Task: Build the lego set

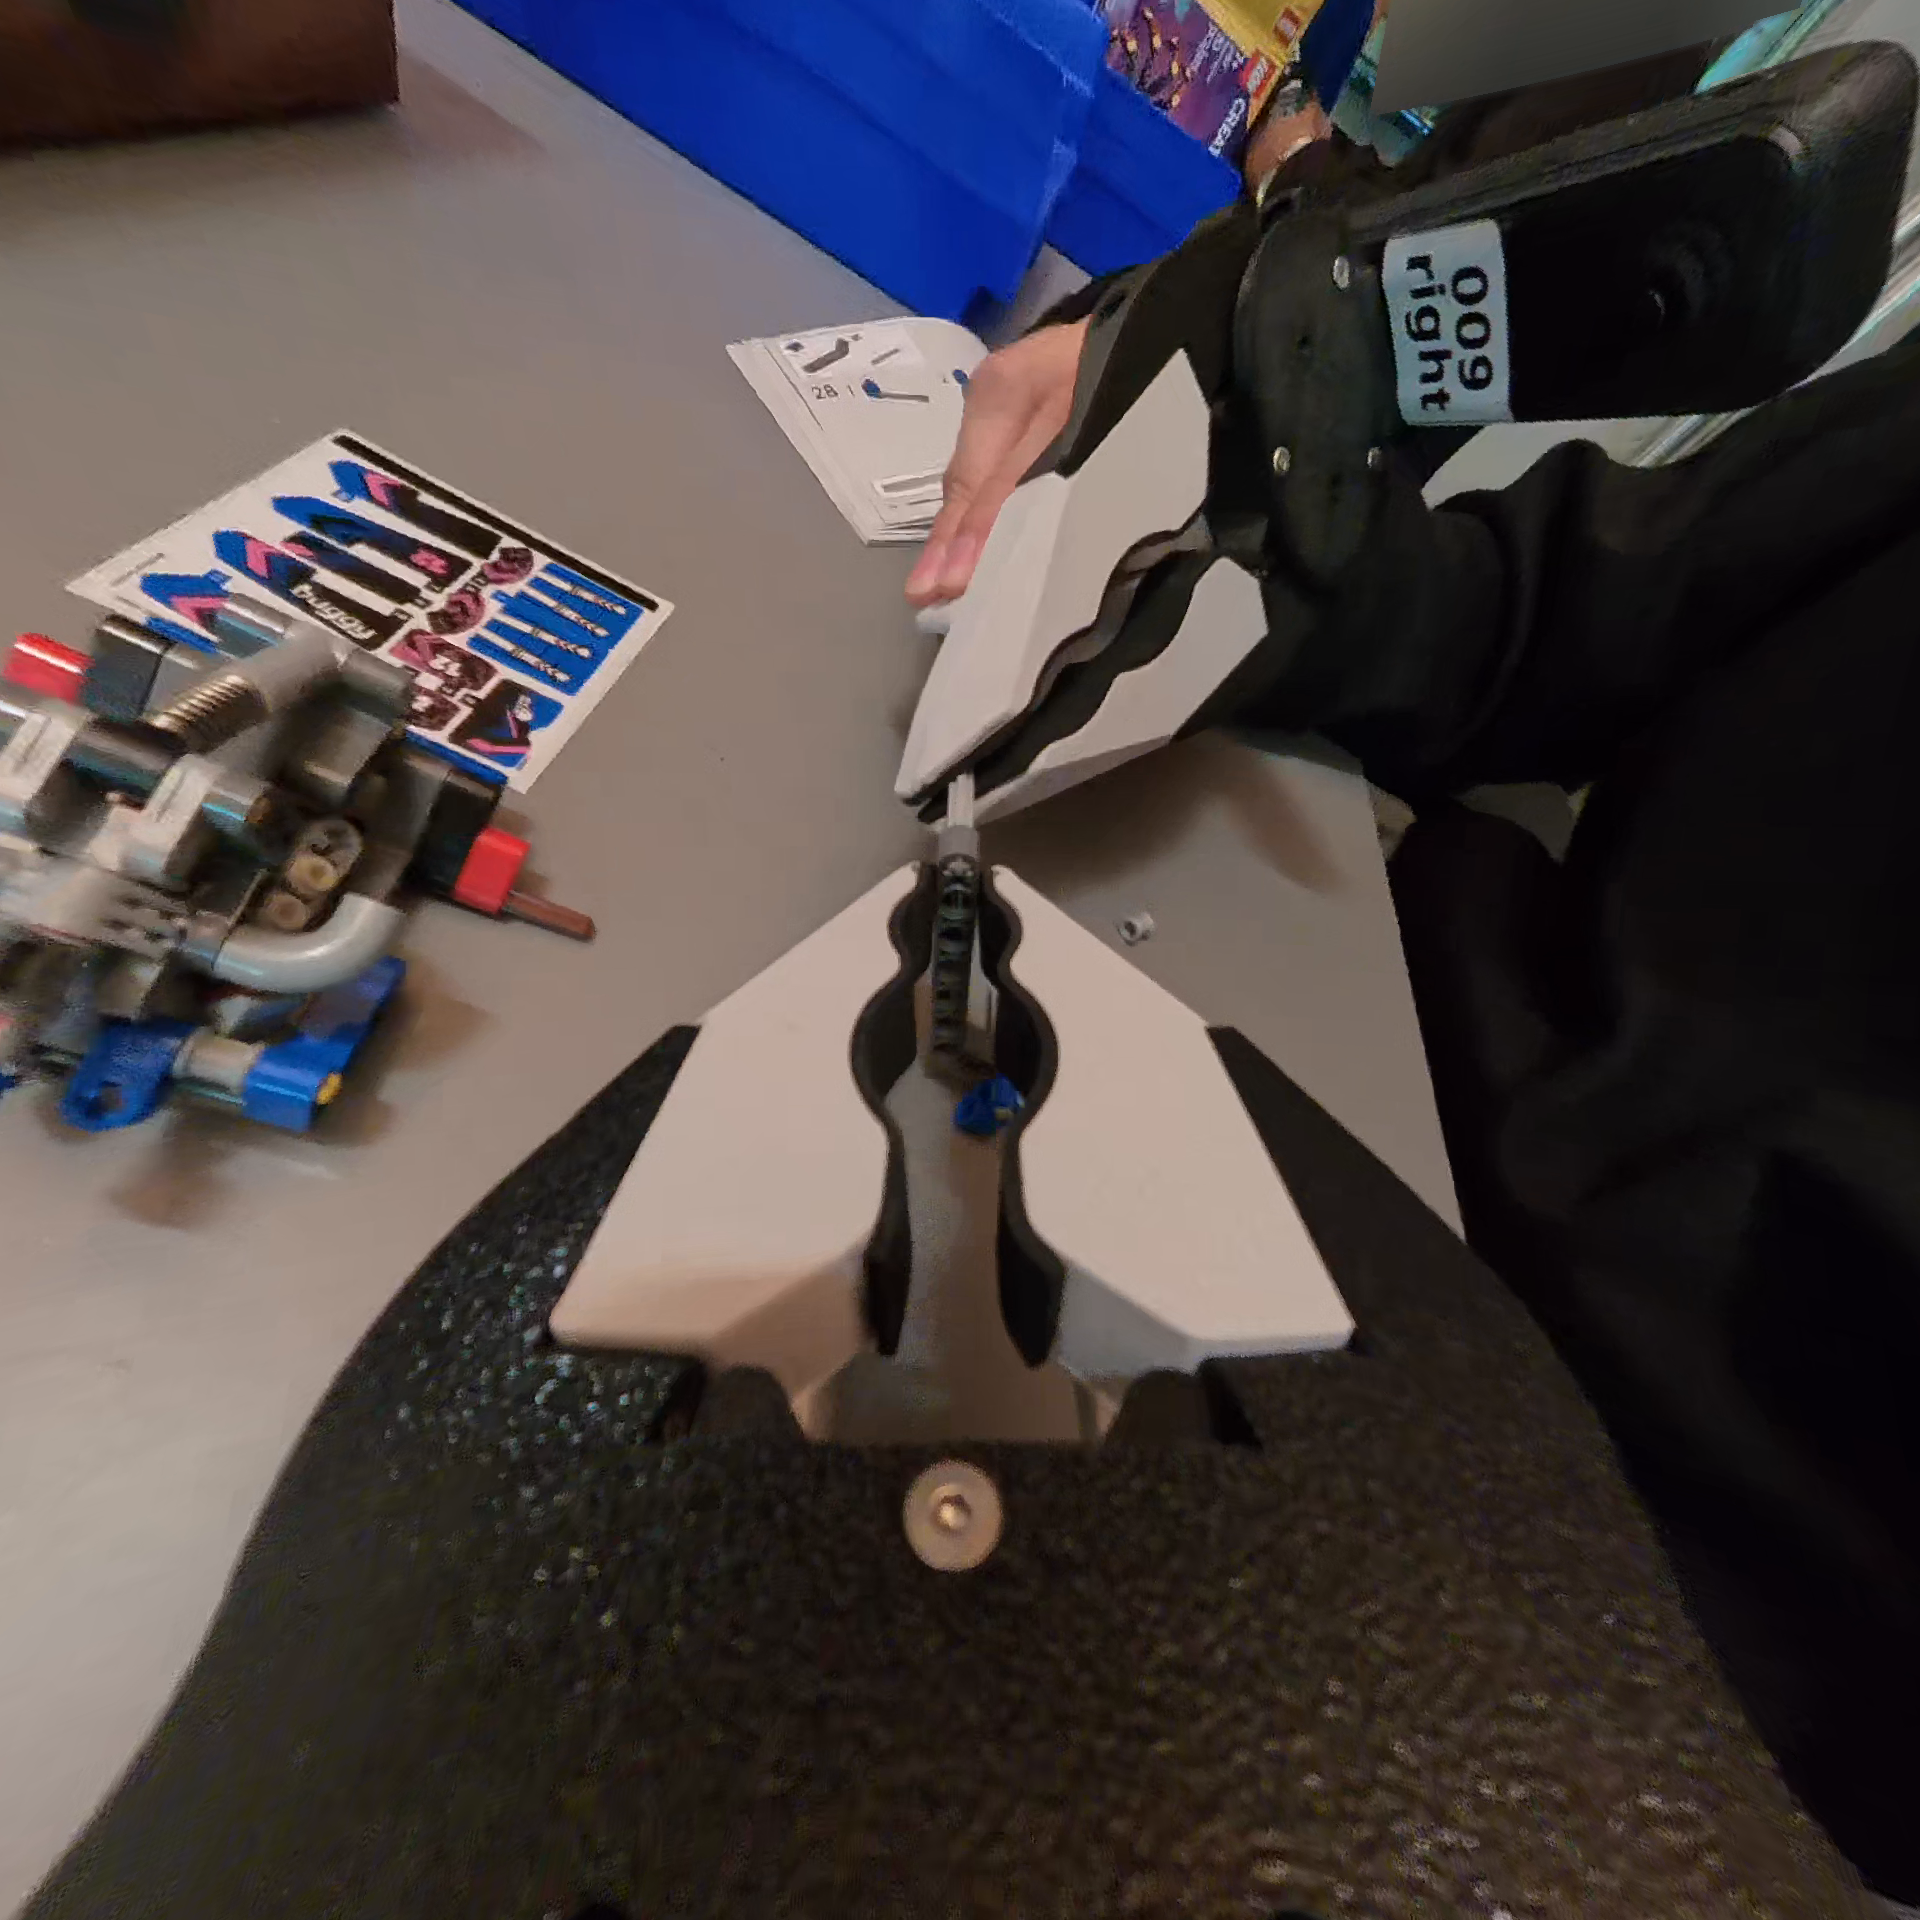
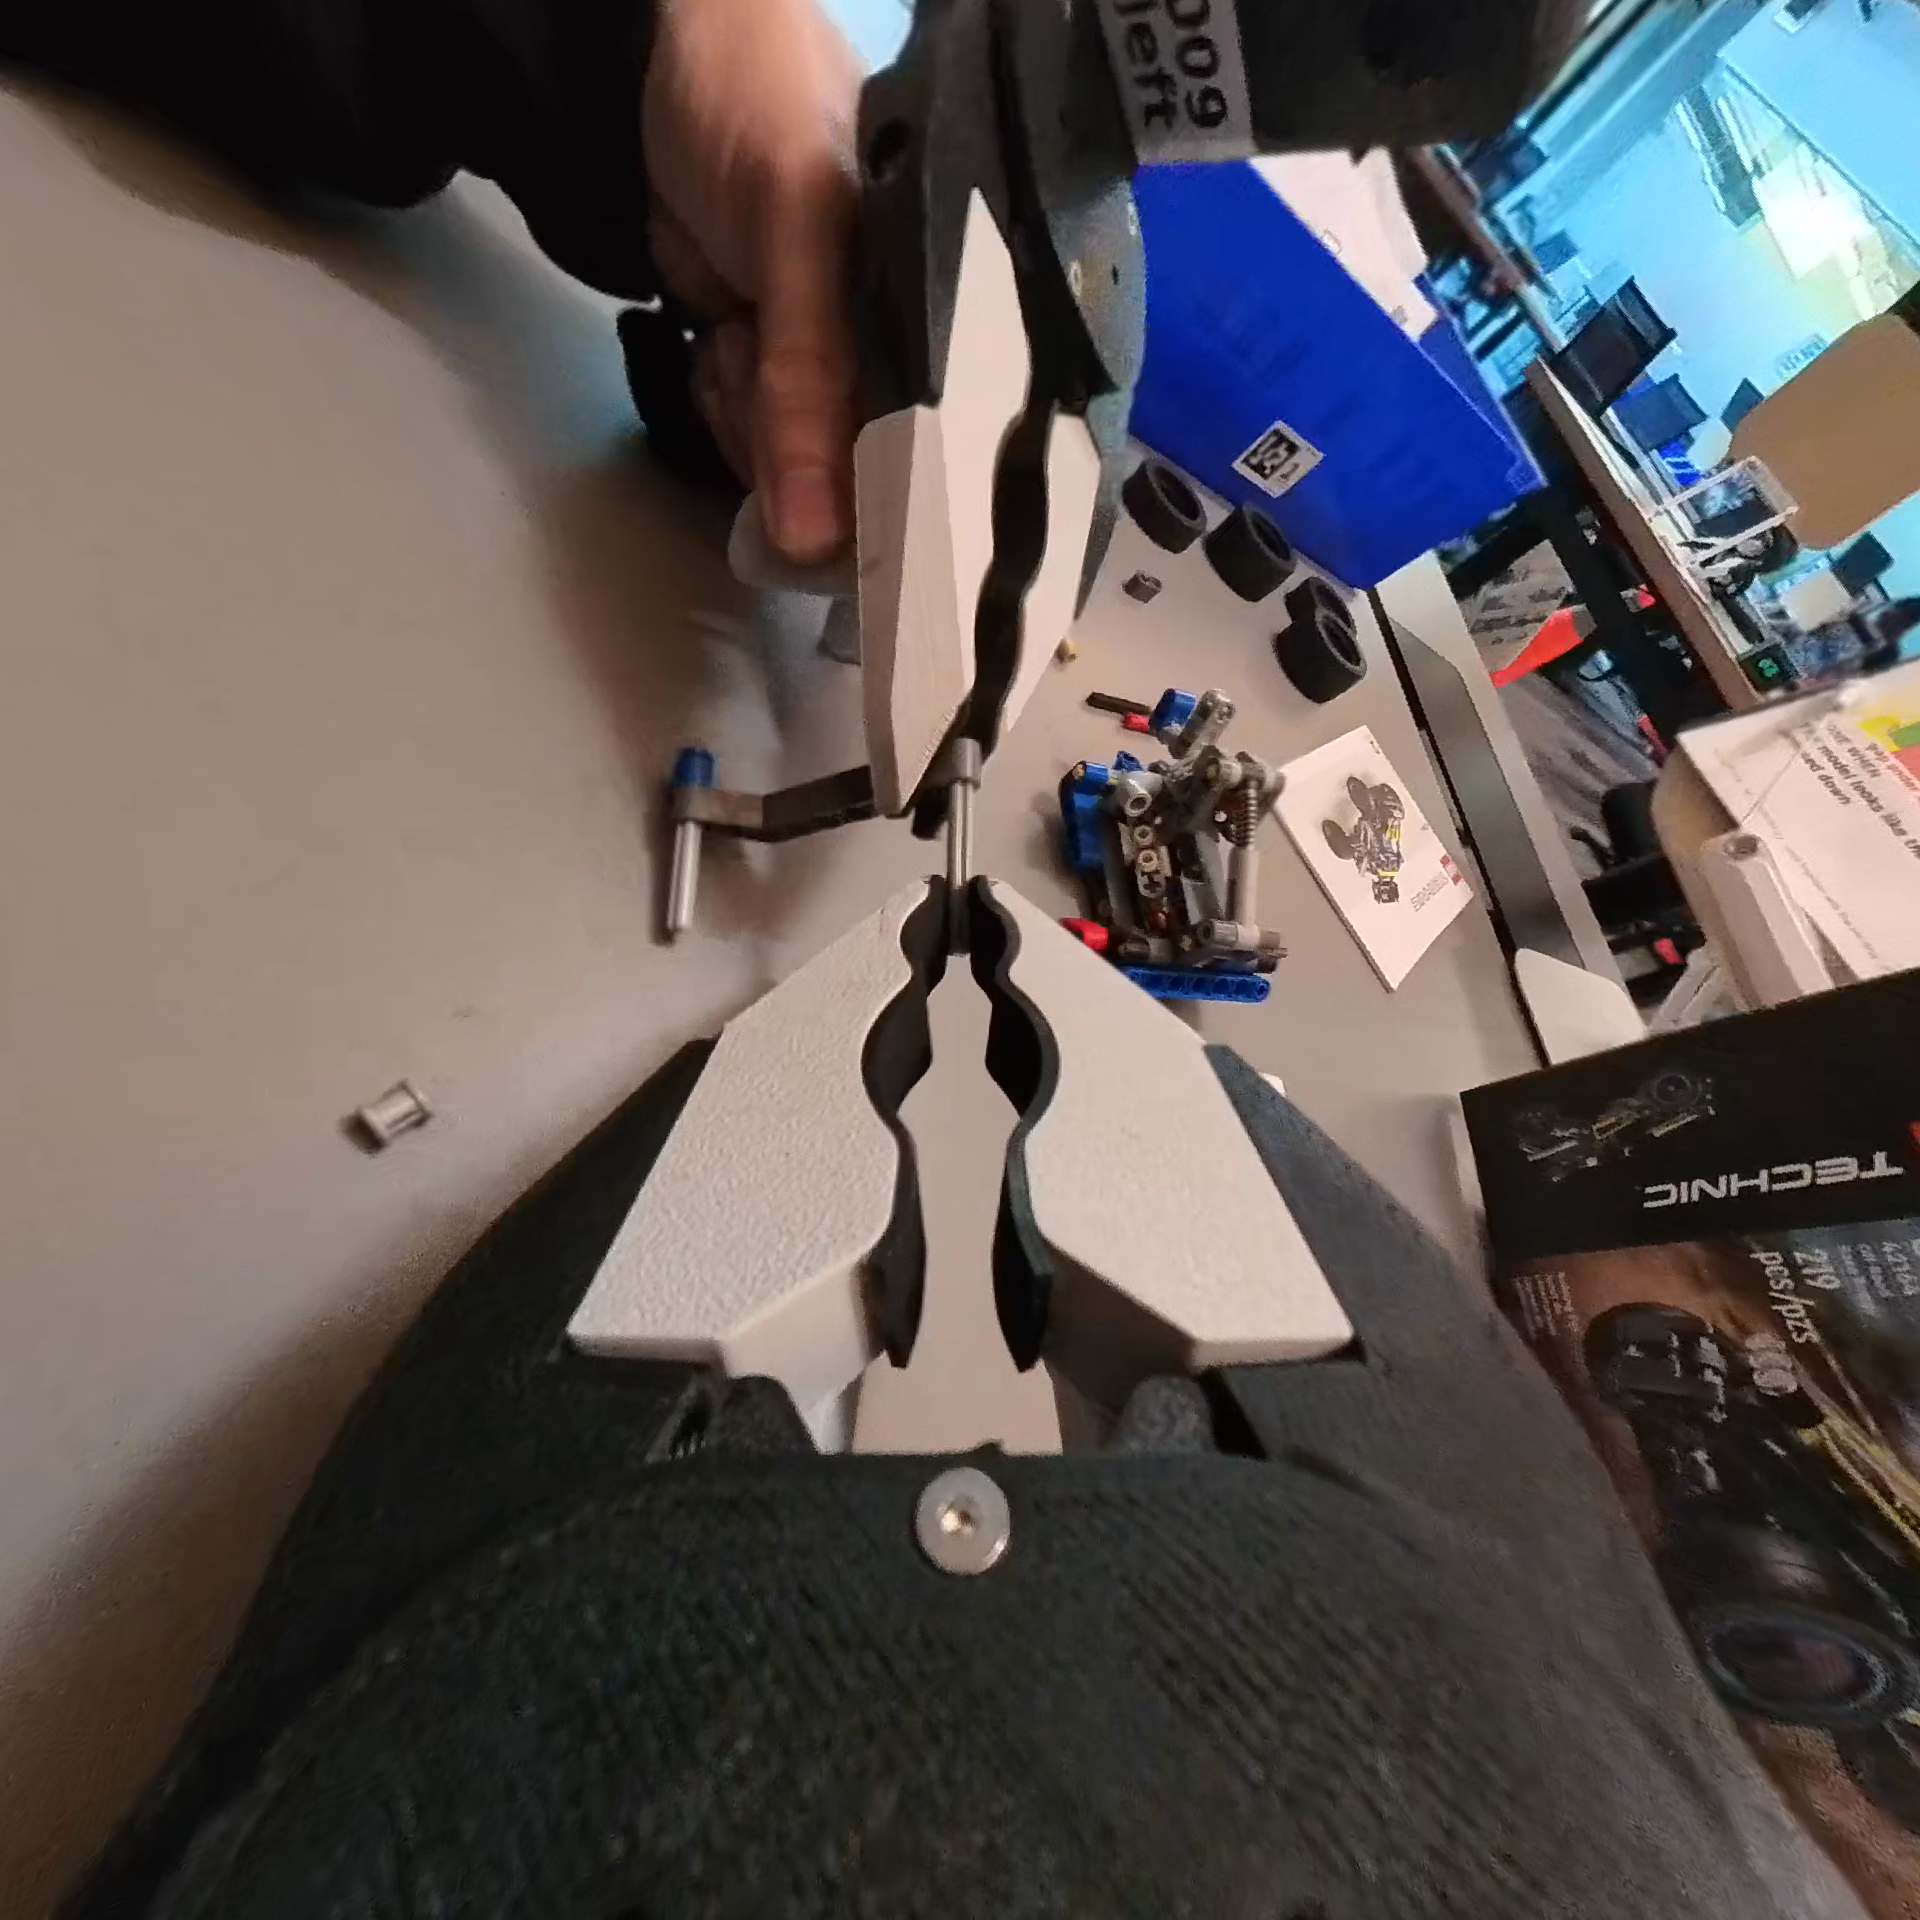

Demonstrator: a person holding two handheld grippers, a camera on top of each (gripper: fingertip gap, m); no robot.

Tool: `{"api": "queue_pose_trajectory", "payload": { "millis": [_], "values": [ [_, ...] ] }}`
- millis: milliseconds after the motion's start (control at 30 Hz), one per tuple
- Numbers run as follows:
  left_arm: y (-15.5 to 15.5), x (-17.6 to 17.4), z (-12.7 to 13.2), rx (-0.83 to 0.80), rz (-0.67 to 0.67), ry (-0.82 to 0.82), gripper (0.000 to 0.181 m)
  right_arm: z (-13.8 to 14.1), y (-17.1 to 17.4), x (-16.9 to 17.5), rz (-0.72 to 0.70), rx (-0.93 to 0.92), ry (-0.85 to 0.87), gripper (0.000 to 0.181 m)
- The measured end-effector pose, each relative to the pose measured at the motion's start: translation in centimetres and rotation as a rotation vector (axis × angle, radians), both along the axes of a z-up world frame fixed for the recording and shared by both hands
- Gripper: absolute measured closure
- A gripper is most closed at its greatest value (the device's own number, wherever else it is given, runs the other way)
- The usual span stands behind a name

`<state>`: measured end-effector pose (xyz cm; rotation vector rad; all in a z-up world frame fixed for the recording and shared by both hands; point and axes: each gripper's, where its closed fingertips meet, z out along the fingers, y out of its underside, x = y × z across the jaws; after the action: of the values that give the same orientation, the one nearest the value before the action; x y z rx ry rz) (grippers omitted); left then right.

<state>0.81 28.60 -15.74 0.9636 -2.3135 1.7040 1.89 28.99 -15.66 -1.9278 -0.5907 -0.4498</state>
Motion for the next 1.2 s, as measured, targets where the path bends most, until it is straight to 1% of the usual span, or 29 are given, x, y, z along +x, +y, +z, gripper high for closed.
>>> {"api": "queue_pose_trajectory", "payload": {
  "millis": [100,200,300,467,600,867,1200],
  "values": [
    [0.2,0.3,-0.1,0.006,0.022,0.002,0.169,-0.2,-0.2,0.1,-0.003,0.002,-0.003,0.179],
    [0.4,0.6,0.0,0.018,0.041,-0.023,0.168,-0.3,-0.2,0.2,-0.014,-0.002,0.001,0.179],
    [0.0,0.4,-0.1,0.044,0.029,-0.057,0.177,-0.3,-0.4,0.4,-0.024,0.004,0.011,0.178],
    [-0.4,0.5,-0.3,0.119,0.034,-0.127,0.176,-0.7,-0.9,0.6,-0.020,-0.005,0.053,0.179],
    [-0.3,0.5,-0.4,0.163,0.034,-0.147,0.176,-0.8,-0.9,0.7,-0.028,-0.029,-0.030,0.179],
    [-0.2,0.4,-0.6,0.165,0.030,-0.125,0.175,-1.0,-0.6,0.6,-0.025,-0.046,-0.082,0.179],
    [-0.3,0.3,-0.6,0.141,0.019,-0.114,0.176,-0.9,-0.2,0.3,-0.020,-0.038,-0.048,0.179]
  ]
}}
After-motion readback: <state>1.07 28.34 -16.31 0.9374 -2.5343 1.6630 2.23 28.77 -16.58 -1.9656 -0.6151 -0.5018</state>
